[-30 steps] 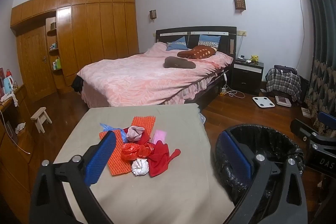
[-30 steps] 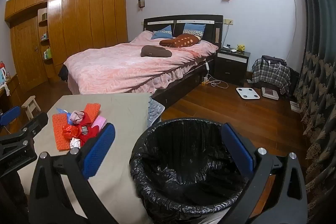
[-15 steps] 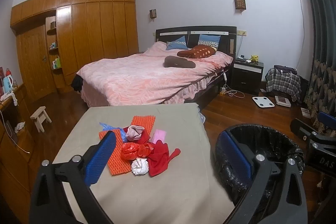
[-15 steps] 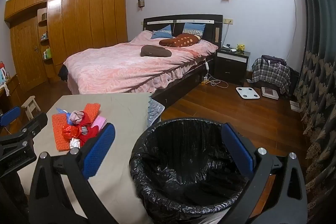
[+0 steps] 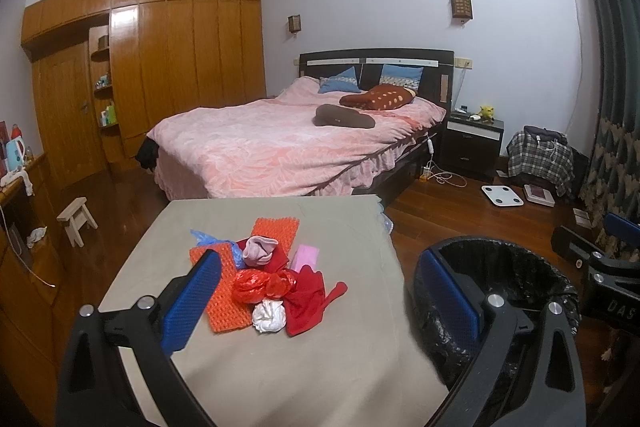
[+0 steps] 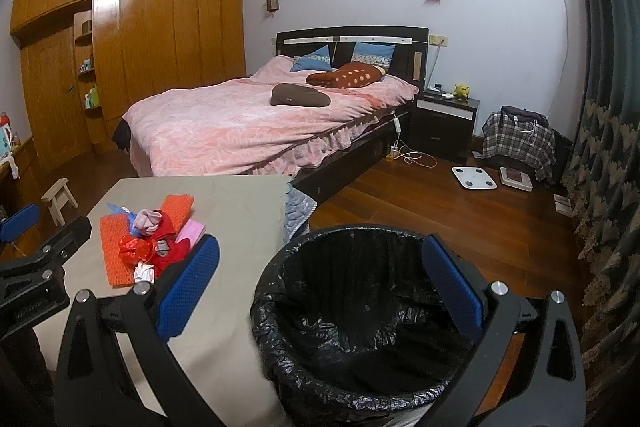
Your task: Collect trash
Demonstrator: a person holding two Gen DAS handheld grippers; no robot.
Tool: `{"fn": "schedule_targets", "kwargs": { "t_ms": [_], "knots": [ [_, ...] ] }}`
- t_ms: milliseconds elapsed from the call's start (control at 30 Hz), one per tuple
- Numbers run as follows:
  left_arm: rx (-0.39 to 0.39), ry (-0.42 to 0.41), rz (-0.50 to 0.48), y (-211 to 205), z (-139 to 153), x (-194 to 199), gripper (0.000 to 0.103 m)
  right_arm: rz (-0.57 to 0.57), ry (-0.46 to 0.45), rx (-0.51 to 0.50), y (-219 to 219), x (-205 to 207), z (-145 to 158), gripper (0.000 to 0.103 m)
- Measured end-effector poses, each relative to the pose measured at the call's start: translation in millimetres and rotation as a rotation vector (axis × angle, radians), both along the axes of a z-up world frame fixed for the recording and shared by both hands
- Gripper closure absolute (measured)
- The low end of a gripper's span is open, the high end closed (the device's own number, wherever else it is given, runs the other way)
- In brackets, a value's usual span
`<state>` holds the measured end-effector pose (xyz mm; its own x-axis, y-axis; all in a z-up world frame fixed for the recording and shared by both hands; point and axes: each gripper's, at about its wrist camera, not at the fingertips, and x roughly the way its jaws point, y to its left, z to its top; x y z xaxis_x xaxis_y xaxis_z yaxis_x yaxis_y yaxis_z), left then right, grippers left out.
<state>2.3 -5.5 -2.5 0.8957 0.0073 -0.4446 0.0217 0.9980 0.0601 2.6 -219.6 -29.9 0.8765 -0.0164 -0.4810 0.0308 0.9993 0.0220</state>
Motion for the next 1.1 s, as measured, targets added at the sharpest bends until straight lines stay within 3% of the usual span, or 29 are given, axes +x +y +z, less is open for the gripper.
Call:
{"fn": "schedule_targets", "kwargs": {
  "t_ms": [200,500,633,833,1100],
  "knots": [
    [-0.001,-0.004,0.031,22,-1,4,0.006,0.025,0.017,0.001,11,10,1,0.005],
    [0.007,0.016,0.167,76,-10,26,0.006,0.116,0.039,-0.004,48,39,0,0.005],
    [0.004,0.046,0.241,117,-26,39,0.006,0.174,0.059,0.008,75,60,-14,0.005],
    [-0.022,0.060,0.272,171,-58,48,0.006,0.243,0.072,0.030,118,90,-43,0.005],
    [-0.026,0.133,0.304,197,-92,72,0.006,0.313,0.121,0.059,164,126,-80,0.007]
  ]
}}
